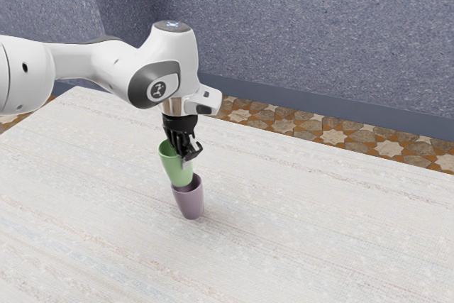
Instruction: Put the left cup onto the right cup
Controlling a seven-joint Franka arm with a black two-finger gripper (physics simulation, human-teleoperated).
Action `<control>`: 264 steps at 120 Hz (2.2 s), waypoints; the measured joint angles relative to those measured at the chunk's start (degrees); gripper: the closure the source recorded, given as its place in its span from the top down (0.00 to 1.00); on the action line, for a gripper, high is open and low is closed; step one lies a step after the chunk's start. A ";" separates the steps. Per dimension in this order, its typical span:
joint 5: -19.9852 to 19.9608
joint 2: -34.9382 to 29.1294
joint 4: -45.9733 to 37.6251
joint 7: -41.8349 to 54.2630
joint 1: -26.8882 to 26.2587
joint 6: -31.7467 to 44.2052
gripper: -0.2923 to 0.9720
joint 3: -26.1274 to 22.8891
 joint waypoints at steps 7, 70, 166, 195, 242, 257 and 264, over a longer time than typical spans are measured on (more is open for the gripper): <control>-0.01 0.04 0.00 0.00 -0.05 0.30 0.15 -0.01; -1.00 1.11 -0.08 0.45 -0.05 0.95 0.56 0.00; -1.24 -2.74 1.49 1.53 -0.04 -3.36 0.76 0.18; -1.36 -3.21 3.41 1.77 -0.01 -5.31 0.77 0.37; -4.04 -3.21 9.36 1.91 0.49 -7.84 0.77 3.19; -4.23 -2.98 12.35 1.90 0.01 -9.96 0.77 3.98; -4.28 -2.84 13.33 1.91 0.17 -10.81 0.77 4.15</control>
